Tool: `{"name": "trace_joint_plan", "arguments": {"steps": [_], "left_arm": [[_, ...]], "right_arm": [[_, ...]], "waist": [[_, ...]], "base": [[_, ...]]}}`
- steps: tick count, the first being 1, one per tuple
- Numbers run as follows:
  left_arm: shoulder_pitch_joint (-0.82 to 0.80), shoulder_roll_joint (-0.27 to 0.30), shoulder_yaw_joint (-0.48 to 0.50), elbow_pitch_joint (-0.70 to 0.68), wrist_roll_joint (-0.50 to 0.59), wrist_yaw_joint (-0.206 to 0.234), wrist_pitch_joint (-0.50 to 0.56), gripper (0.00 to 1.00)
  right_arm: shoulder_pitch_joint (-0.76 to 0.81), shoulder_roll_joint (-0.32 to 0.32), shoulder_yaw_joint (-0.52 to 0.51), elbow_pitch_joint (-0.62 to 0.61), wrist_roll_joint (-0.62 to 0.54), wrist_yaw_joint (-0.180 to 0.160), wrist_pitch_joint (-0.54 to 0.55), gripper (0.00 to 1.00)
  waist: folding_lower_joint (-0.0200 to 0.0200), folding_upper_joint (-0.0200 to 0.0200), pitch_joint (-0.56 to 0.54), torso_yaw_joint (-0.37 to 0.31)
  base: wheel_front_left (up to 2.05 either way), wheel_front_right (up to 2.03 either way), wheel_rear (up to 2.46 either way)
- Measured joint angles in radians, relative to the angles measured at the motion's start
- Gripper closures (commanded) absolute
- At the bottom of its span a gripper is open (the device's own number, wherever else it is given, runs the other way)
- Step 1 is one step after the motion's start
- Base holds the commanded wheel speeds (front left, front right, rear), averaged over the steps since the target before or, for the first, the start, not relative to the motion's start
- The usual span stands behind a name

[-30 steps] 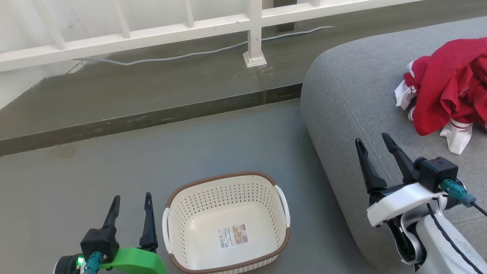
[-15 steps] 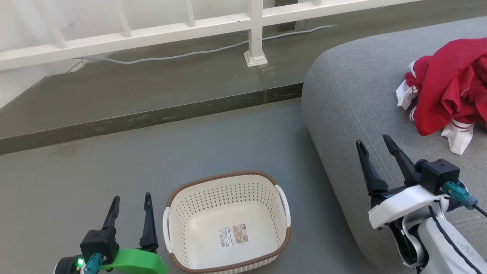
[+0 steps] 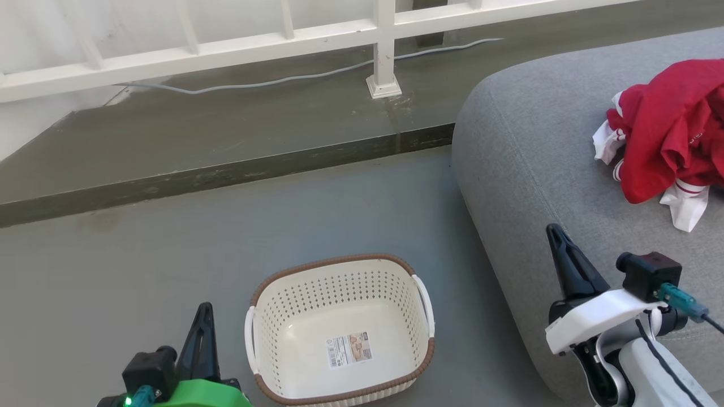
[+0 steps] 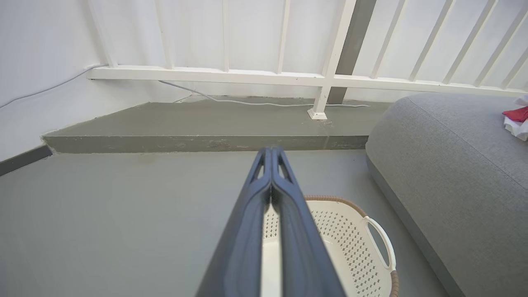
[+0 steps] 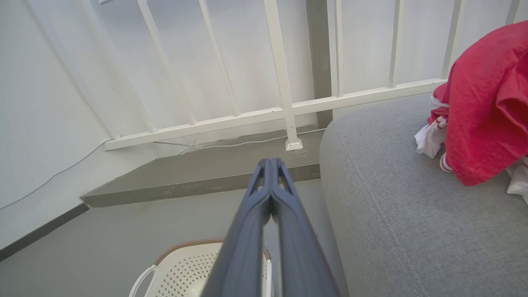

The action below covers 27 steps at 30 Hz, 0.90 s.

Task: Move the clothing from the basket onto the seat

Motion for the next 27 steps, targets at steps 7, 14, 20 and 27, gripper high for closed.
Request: {"name": "trace_joint_plan", "arguments": {"steps": [7, 14, 20, 27], "left_arm": [[0.004, 0.000, 0.002, -0.010, -0.108, -0.014, 0.001, 1.00], [0.003, 0.000, 0.032, -0.012, -0.232, -0.027, 0.031, 1.00], [0.002, 0.000, 0.044, -0.008, -0.307, -0.036, 0.052, 1.00], [-0.001, 0.003, 0.063, 0.000, -0.411, -0.053, 0.071, 1.00]], "right_arm": [[0.000, 0.011, -0.026, -0.001, 0.096, 0.010, 0.026, 1.00], [0.000, 0.028, -0.058, -0.001, 0.198, 0.016, 0.050, 1.00], [0.000, 0.035, -0.086, 0.000, 0.267, 0.025, 0.070, 1.00], [0.000, 0.049, -0.117, 0.002, 0.353, 0.033, 0.095, 1.00]], "waist": [[0.0000, 0.0000, -0.001, 0.013], [0.0001, 0.0000, -0.002, 0.022], [0.0001, 0.0000, -0.003, 0.029], [0.0000, 0.0000, -0.004, 0.038]], "base": [[0.00, 0.00, 0.00], [0.00, 0.00, 0.00], [0.00, 0.00, 0.00], [0.00, 0.00, 0.00]]}}
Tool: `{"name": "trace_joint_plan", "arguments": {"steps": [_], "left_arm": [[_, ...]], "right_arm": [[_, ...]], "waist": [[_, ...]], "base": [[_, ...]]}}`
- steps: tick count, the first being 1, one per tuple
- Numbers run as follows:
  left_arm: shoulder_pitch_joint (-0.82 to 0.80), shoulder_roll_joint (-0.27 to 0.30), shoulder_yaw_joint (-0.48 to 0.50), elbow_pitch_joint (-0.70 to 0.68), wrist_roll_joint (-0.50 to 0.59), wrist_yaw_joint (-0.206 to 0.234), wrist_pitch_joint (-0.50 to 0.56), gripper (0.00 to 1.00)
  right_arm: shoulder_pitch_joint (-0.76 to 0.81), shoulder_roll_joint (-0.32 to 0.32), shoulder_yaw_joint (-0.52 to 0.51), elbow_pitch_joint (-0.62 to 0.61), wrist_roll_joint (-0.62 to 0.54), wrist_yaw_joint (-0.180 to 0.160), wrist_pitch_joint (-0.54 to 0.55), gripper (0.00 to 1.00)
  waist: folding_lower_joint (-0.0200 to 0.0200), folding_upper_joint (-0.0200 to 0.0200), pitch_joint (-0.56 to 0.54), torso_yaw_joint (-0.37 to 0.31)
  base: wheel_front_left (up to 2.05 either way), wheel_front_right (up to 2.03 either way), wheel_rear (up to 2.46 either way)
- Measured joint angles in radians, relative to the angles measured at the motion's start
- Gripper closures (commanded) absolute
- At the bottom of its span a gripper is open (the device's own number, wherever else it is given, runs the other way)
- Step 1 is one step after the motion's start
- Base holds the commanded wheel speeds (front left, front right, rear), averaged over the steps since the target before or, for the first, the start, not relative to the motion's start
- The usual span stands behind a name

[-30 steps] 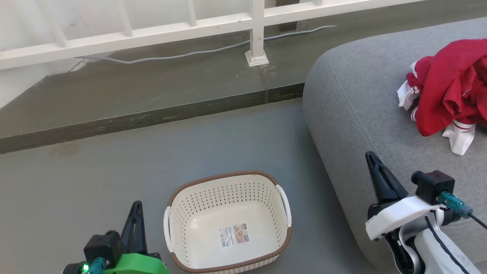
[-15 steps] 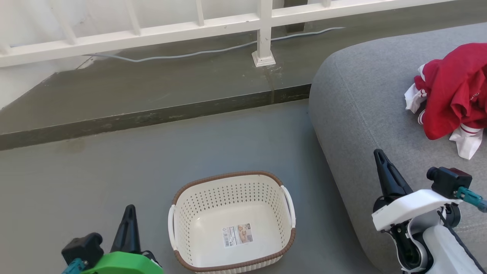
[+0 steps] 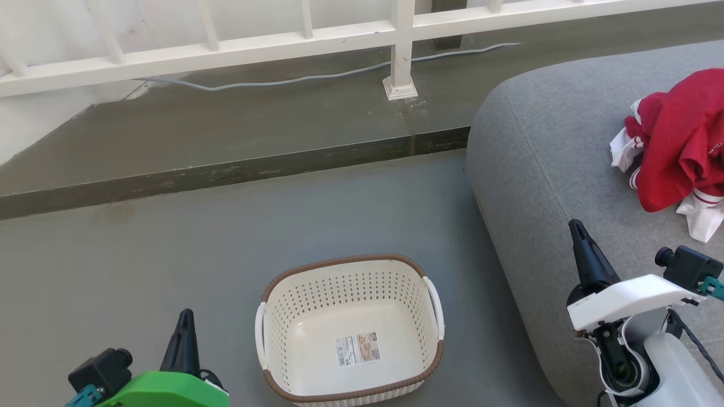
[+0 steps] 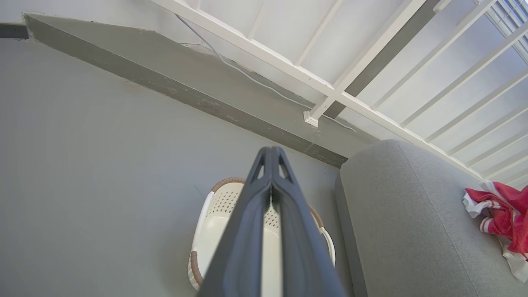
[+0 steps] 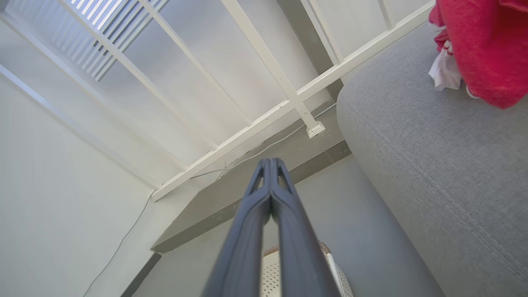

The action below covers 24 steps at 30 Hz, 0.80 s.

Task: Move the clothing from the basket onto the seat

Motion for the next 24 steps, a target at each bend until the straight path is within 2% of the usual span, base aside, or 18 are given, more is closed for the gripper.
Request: {"name": "trace_joint_plan", "arguments": {"steps": [24], "left_arm": [[-0.044, 0.022, 0.053, 0.039, -0.338, -0.056, 0.075, 1.00]], "right_arm": [[0.000, 0.037, -0.105, 0.025, 0.305, 0.028, 0.081, 1.00]], "waist": [[0.0000, 0.0000, -0.005, 0.032]], "base": [[0.00, 0.00, 0.00]]}}
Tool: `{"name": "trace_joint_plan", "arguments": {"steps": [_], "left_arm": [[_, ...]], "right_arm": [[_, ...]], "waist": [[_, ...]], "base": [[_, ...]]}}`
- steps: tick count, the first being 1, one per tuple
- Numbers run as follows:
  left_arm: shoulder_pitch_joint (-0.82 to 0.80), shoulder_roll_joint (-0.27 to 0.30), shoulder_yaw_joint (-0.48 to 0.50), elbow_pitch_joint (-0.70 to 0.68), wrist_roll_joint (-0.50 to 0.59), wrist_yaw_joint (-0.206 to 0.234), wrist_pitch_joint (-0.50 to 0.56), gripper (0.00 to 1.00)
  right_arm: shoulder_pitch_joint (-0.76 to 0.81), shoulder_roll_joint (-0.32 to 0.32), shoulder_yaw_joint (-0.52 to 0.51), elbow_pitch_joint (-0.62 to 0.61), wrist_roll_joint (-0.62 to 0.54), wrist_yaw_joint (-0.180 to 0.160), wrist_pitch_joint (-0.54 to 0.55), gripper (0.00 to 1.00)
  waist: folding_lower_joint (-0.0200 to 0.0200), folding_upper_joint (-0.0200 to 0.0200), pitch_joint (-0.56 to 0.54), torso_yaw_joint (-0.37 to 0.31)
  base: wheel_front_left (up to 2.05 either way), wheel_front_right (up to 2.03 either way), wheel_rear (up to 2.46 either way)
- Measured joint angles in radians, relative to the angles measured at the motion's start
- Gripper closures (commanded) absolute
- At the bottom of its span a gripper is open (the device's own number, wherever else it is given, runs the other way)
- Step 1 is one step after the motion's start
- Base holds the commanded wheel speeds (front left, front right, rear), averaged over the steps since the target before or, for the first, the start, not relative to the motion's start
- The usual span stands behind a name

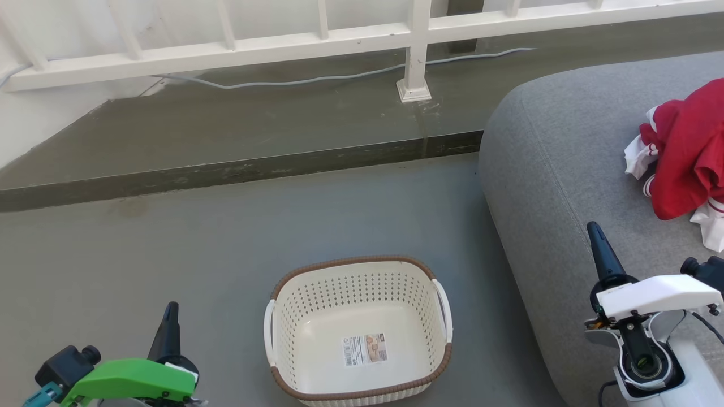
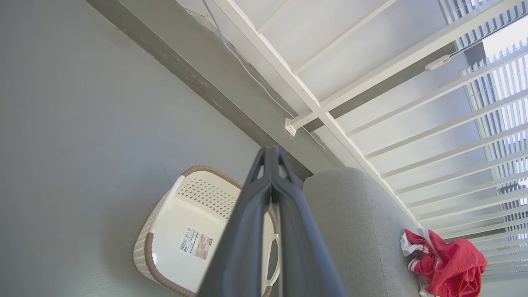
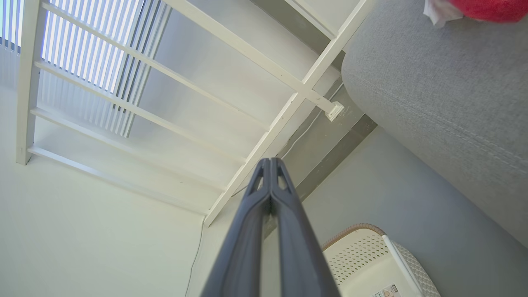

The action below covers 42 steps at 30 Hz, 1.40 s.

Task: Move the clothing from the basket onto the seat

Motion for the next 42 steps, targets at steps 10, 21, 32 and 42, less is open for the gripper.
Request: {"name": "trace_joint_plan", "arguments": {"steps": [10, 21, 32, 42], "left_arm": [[-0.021, 0.005, 0.018, 0.026, -0.157, -0.024, 0.030, 1.00], [-0.045, 0.009, 0.043, 0.046, -0.301, -0.057, 0.061, 1.00], [-0.068, 0.013, 0.067, 0.066, -0.452, -0.086, 0.091, 1.00], [-0.082, 0.017, 0.081, 0.090, -0.573, -0.108, 0.113, 1.00]], "right_arm": [[0.000, 0.012, -0.049, 0.010, 0.135, 0.012, 0.034, 1.00], [-0.001, 0.035, -0.095, 0.021, 0.268, 0.026, 0.069, 1.00], [-0.001, 0.048, -0.142, 0.033, 0.400, 0.043, 0.102, 1.00], [-0.002, 0.067, -0.182, 0.040, 0.509, 0.052, 0.130, 1.00]], "waist": [[0.0000, 0.0000, -0.002, 0.014], [0.0000, 0.0000, -0.004, 0.029], [0.0000, 0.0000, -0.007, 0.043], [0.0000, 0.0000, -0.008, 0.054]], "base": [[0.00, 0.00, 0.00], [0.00, 0.00, 0.00], [0.00, 0.00, 0.00], [0.00, 0.00, 0.00]]}}
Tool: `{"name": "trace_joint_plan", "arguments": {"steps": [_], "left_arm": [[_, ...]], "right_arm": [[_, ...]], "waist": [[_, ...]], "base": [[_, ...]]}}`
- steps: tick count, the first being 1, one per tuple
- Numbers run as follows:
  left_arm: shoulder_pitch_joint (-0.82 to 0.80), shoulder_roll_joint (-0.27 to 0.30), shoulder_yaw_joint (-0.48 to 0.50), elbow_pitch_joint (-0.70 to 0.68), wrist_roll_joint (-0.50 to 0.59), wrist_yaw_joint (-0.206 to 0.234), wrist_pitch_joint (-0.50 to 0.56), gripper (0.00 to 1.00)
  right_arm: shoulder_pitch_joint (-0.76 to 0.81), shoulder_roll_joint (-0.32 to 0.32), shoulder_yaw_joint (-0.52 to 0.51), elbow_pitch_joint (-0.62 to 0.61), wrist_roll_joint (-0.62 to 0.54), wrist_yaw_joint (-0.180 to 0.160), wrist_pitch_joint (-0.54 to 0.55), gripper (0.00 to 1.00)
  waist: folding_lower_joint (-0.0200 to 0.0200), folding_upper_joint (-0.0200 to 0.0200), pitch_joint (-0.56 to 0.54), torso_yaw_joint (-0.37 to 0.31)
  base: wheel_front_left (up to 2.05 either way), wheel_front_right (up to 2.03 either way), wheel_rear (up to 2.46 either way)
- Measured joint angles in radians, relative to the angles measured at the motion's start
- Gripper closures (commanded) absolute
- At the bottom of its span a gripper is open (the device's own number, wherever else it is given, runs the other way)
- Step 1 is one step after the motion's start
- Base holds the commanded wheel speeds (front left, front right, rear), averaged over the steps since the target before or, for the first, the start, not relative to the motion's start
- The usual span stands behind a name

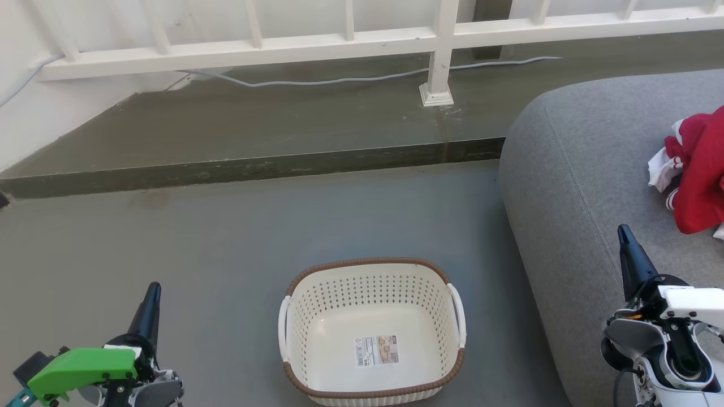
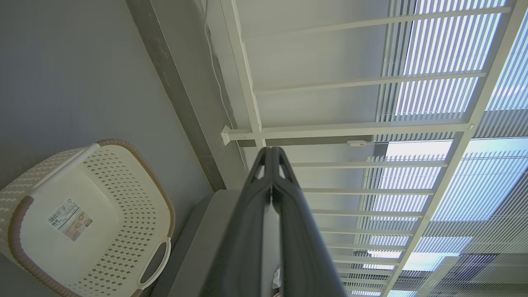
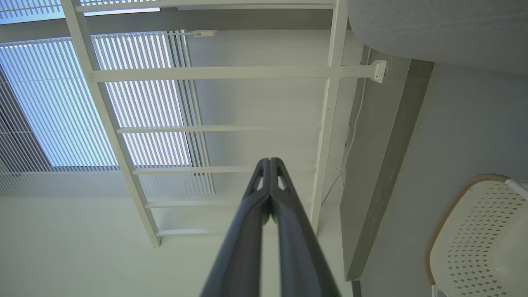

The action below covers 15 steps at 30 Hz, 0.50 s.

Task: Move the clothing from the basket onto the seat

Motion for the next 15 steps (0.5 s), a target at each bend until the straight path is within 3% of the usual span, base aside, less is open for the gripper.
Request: {"name": "trace_joint_plan", "arguments": {"steps": [15], "left_arm": [[-0.020, 0.001, 0.009, 0.007, -0.038, -0.011, 0.010, 1.00]], "right_arm": [[0.000, 0.002, -0.011, 0.006, 0.035, 0.002, 0.010, 1.00]], "waist": [[0.0000, 0.0000, -0.001, 0.003]], "base": [[0.00, 0.00, 0.00]]}}
